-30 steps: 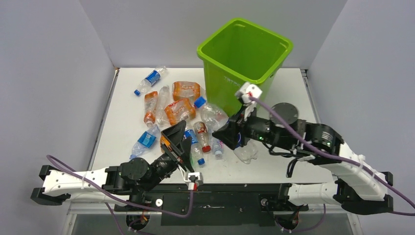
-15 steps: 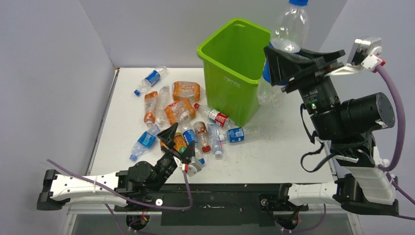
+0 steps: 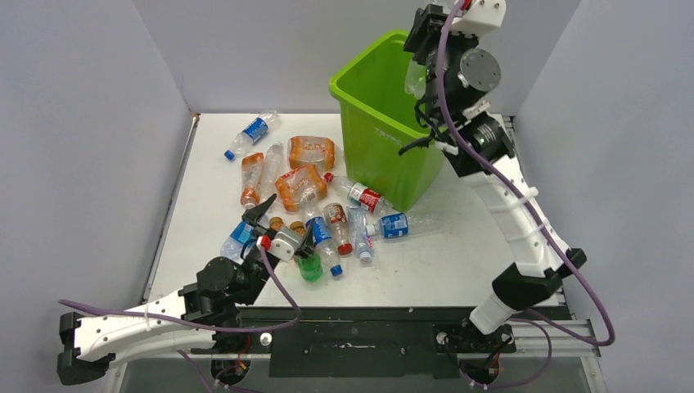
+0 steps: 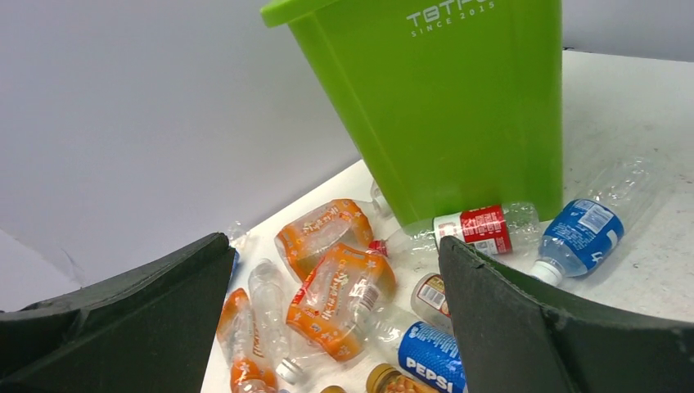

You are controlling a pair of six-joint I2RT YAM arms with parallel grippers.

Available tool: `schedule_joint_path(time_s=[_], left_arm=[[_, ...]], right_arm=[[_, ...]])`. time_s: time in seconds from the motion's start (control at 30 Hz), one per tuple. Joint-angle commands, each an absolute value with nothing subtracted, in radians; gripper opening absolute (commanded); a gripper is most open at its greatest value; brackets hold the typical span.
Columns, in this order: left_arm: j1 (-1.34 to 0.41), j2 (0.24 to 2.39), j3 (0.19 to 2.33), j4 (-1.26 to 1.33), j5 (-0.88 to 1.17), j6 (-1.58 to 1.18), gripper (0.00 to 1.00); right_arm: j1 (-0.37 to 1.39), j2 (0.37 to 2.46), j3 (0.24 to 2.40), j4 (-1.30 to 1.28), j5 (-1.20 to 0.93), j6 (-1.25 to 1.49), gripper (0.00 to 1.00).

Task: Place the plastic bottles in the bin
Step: Place the plastic bottle in the trash bin.

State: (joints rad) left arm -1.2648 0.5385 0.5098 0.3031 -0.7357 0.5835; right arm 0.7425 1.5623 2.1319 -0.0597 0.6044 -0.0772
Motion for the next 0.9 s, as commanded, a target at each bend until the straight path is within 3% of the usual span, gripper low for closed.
schedule_joint_path(time_s=[0.0, 0.17, 0.37, 0.5, 0.63, 0.7, 0.77, 0.8, 0.87], left_arm=[[-1.249, 0.578, 0.529, 0.335, -0.7, 0.507, 0.96], [-1.246, 0.605, 0.516, 0.365, -0.704, 0.509, 0.96], [-1.246, 0.588, 0.501, 0.371, -0.68, 0.511, 0.96], [-1.246, 0.586, 0.493, 0.374, -0.658, 0.515, 0.96], [-1.247, 0.591, 0.489, 0.374, -0.649, 0.515, 0.96], [-1.247, 0.595, 0.487, 0.372, -0.645, 0.515, 0.96], [-1.247, 0.599, 0.487, 0.371, -0.643, 0.515, 0.96], [-1.247, 0.601, 0.487, 0.37, -0.643, 0.515, 0.96], [-1.247, 0.604, 0.487, 0.37, -0.643, 0.517, 0.96]], right_arm=[[0.559, 1.611, 2.199, -0.069, 0.472, 0.135, 0.36], [0.361, 1.707, 2.2, -0.015, 0.327, 0.325, 0.36], [0.327, 1.857, 2.359, -0.121, 0.302, 0.289, 0.38], [0.321, 1.867, 2.339, -0.161, 0.302, 0.263, 0.44], [0.311, 1.863, 2.298, -0.193, 0.29, 0.265, 0.59], [0.301, 1.871, 2.31, -0.223, 0.26, 0.272, 0.85], [0.298, 1.879, 2.326, -0.247, 0.251, 0.284, 0.98], [0.298, 1.873, 2.327, -0.251, 0.253, 0.295, 0.91], [0.296, 1.861, 2.328, -0.25, 0.245, 0.32, 0.9]])
